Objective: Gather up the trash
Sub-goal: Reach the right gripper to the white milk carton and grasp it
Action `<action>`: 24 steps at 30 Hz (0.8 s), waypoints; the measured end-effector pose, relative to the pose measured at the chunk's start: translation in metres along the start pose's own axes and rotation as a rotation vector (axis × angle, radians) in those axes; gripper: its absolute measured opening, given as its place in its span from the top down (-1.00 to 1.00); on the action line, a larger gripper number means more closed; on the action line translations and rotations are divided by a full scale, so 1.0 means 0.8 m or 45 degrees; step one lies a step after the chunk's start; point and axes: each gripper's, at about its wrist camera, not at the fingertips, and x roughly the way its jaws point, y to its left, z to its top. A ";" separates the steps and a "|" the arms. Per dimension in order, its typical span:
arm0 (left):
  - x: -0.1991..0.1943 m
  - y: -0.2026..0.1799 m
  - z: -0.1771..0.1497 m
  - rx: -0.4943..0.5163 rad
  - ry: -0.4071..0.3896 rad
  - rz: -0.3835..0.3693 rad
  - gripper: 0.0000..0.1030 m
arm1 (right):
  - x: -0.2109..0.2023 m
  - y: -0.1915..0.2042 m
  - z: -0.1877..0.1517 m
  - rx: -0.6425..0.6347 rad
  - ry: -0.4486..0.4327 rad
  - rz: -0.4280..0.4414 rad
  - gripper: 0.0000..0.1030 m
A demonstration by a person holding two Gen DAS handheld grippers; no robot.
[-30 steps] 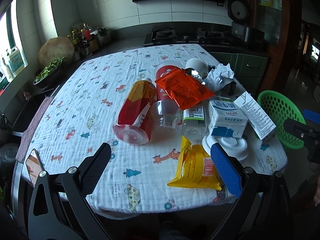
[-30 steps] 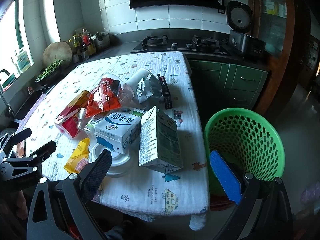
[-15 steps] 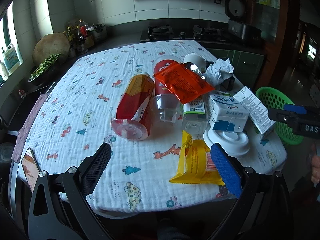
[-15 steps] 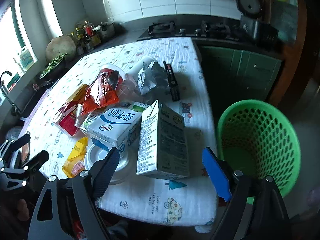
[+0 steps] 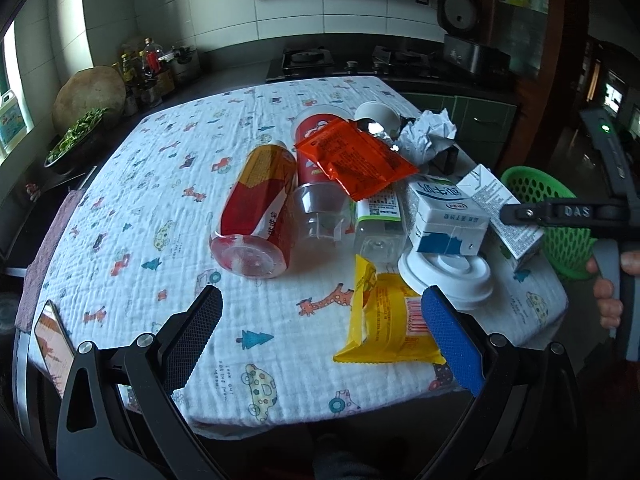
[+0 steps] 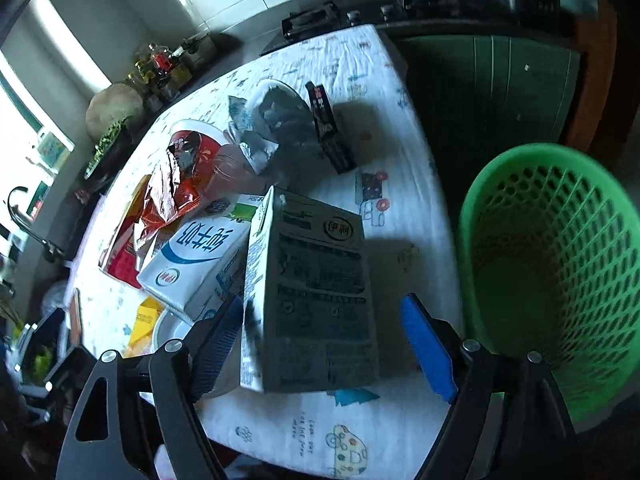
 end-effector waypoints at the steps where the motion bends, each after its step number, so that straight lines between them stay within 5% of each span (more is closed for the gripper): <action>1: 0.001 0.000 -0.001 0.003 0.004 -0.011 -0.90 | 0.003 -0.001 0.001 0.005 0.008 0.013 -0.52; 8: 0.011 -0.002 -0.008 0.012 0.054 -0.100 -0.90 | 0.027 -0.008 0.005 0.034 0.056 0.074 -0.51; 12: 0.019 -0.006 -0.014 0.029 0.083 -0.132 -0.90 | 0.036 -0.010 0.003 0.048 0.079 0.095 -0.31; 24: 0.050 -0.026 -0.011 0.098 0.147 -0.175 -0.90 | 0.039 0.014 0.001 -0.147 0.053 -0.123 -0.44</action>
